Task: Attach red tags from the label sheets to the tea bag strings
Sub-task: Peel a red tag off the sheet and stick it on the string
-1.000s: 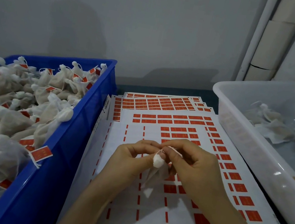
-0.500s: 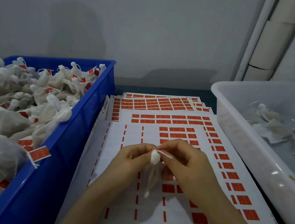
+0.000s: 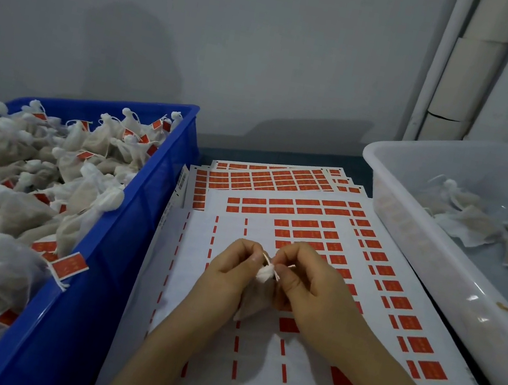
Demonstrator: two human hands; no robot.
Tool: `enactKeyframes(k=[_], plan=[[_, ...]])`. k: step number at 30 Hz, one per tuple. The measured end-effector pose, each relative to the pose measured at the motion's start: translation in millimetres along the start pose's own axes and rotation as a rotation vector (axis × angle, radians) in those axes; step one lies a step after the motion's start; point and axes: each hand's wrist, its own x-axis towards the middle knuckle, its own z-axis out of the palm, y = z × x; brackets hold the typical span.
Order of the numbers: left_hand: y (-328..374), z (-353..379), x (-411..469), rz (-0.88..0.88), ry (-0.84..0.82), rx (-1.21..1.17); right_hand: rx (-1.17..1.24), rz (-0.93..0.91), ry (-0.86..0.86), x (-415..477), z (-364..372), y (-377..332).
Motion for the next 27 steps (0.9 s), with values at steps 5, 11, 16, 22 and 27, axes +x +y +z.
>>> enactKeyframes(k=[5, 11, 16, 22, 27], plan=[[1, 0, -1, 0.050, 0.050, 0.094, 0.047, 0.028, 0.010, 3, -4, -2], [3, 2, -3, -0.009, -0.008, 0.009, -0.102, -0.060, 0.063, 0, -8, -6], [7, -2, -4, -0.033, -0.027, -0.080, -0.226, -0.095, 0.081, 0, -10, -3], [10, -1, -4, -0.084, -0.102, -0.208, 0.039, 0.092, 0.162, 2, -6, -9], [13, -1, -6, -0.134, -0.100, -0.290, 0.323, 0.285, 0.193, 6, -6, -8]])
